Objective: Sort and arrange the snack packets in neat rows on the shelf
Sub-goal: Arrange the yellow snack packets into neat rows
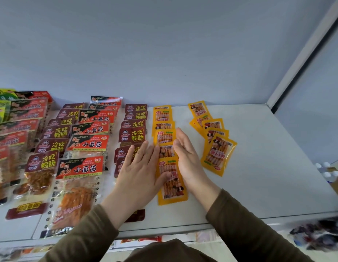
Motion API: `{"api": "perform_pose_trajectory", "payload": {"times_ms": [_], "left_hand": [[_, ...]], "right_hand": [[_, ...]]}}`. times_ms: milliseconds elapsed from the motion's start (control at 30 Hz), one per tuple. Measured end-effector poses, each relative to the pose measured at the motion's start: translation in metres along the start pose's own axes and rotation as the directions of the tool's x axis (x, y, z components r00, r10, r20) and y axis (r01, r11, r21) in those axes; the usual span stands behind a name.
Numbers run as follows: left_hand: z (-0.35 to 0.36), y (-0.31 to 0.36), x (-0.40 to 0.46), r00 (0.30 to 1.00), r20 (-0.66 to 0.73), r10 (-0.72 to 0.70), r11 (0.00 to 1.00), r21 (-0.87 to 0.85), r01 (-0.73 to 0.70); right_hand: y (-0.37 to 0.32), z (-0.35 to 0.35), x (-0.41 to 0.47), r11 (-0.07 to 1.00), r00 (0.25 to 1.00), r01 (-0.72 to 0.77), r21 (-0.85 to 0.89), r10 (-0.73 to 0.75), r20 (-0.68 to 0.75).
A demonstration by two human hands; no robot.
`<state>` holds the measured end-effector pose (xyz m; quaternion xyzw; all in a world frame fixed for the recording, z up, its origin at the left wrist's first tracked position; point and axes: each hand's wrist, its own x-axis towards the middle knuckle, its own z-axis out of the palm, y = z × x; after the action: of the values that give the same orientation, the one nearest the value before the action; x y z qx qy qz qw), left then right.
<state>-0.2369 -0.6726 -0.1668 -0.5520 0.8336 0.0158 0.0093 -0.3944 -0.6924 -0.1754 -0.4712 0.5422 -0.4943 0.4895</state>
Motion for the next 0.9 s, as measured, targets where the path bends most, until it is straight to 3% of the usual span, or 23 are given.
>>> {"api": "perform_pose_trajectory", "payload": {"times_ms": [200, 300, 567, 767, 900], "left_hand": [[-0.002, -0.006, 0.008, 0.998, -0.042, 0.039, 0.998, -0.043, -0.041], [-0.002, -0.005, 0.012, 0.993, 0.029, 0.112, 0.993, -0.028, -0.111], [-0.013, -0.011, 0.011, 0.984, 0.126, 0.124, 0.992, -0.032, -0.121], [-0.029, 0.019, 0.031, 0.978, 0.042, 0.204, 0.972, -0.131, -0.197], [-0.029, 0.057, 0.069, 0.944, 0.022, 0.330, 0.931, -0.173, -0.322]], "right_hand": [[-0.011, 0.003, 0.030, 0.999, 0.997, -0.012, -0.045, 0.008, -0.080], [-0.014, 0.012, 0.041, 0.998, 0.998, -0.030, -0.054, 0.027, -0.056], [-0.020, 0.016, 0.036, 0.995, 0.999, -0.004, -0.103, 0.000, -0.039], [-0.043, -0.052, 0.026, 0.953, 0.930, 0.260, -0.153, -0.290, -0.226], [-0.046, -0.128, 0.050, 0.978, 0.904, 0.128, -0.166, -0.184, -0.387]]}}
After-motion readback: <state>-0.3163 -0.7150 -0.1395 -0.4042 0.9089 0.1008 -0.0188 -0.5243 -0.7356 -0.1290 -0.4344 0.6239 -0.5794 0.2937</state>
